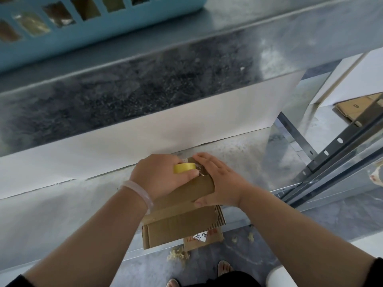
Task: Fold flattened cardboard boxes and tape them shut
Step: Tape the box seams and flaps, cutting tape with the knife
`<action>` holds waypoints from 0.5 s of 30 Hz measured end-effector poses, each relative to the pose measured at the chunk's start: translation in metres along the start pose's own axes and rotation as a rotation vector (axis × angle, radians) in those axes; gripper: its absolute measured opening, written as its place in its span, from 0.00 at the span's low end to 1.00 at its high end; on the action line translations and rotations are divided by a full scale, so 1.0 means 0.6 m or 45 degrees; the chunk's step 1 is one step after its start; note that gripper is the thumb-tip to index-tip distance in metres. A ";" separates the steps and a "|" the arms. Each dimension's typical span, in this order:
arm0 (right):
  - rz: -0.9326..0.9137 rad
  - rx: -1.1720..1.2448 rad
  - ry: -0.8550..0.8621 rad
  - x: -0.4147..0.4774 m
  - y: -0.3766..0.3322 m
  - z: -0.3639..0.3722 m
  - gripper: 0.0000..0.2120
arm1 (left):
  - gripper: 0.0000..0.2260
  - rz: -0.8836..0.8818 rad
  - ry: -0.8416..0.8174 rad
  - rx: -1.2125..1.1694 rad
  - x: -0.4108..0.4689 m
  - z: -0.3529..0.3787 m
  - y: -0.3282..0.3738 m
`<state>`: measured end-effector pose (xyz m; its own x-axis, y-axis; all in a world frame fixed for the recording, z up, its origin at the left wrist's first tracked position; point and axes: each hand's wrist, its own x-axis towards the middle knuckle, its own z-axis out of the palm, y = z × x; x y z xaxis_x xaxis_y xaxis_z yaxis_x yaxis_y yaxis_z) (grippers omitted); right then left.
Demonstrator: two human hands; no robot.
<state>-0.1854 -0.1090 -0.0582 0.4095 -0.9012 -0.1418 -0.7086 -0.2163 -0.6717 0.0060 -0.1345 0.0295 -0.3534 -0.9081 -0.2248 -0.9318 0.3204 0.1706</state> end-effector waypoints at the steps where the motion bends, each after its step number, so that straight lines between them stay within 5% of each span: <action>1: -0.001 -0.020 -0.013 0.000 0.000 0.000 0.55 | 0.23 0.011 -0.023 -0.084 -0.003 -0.001 -0.013; 6: 0.009 -0.167 -0.118 -0.002 0.002 0.001 0.56 | 0.28 0.145 -0.057 -0.336 -0.018 0.001 -0.056; 15: -0.012 -0.236 -0.086 -0.001 0.007 0.002 0.53 | 0.28 0.104 0.097 -0.203 -0.025 -0.006 -0.050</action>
<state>-0.1879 -0.1091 -0.0619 0.4499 -0.8728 -0.1891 -0.7958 -0.2957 -0.5285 0.0394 -0.1311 0.0311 -0.4143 -0.9005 -0.1319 -0.8733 0.3525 0.3364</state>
